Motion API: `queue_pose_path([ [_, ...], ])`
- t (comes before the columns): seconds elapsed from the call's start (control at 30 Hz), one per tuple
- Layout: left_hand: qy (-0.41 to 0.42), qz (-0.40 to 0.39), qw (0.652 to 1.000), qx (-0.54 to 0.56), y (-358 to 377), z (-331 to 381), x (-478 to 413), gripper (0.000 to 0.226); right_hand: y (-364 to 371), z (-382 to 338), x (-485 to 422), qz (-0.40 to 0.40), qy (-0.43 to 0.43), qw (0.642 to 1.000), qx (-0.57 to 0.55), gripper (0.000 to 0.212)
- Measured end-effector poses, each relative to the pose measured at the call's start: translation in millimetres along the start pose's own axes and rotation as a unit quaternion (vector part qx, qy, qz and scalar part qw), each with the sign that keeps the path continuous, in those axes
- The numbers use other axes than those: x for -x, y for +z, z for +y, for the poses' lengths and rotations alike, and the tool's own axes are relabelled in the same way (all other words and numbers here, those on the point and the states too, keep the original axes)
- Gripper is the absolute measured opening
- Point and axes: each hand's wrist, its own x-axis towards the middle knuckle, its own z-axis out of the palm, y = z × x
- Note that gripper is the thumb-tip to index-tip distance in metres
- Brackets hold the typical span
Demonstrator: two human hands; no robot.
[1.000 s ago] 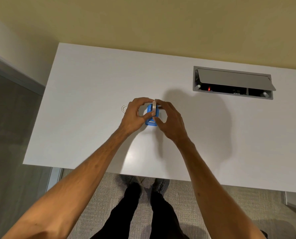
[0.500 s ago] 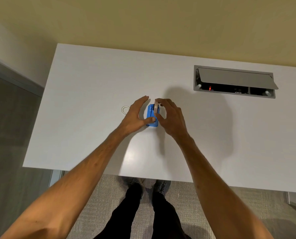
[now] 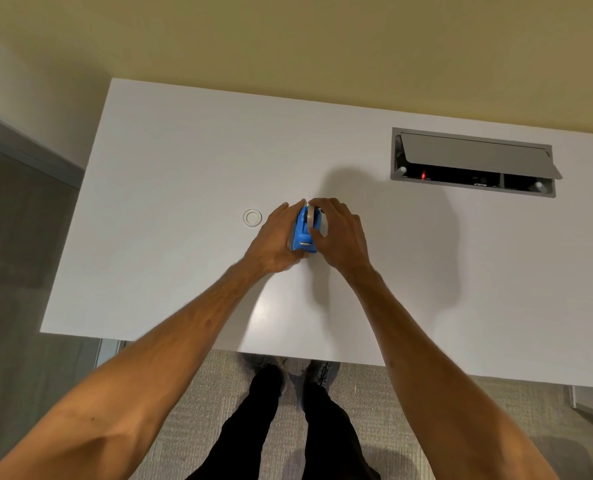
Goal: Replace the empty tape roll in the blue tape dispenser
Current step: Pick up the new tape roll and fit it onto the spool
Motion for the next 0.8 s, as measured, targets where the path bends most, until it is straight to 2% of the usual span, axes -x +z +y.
queue_pose_path([
  [0.17, 0.022, 0.011, 1.0, 0.008, -1.0, -0.6, 0.2, 0.094, 4.7, 1.4, 0.3, 0.003, 0.011, 1.0, -0.006, 0.046],
  [0.8, -0.045, 0.002, 0.999, -0.012, -1.3, 0.5, 1.4, 0.1, 7.1, -0.2, -6.6, 0.033, 0.003, 0.999, 0.006, 0.041],
])
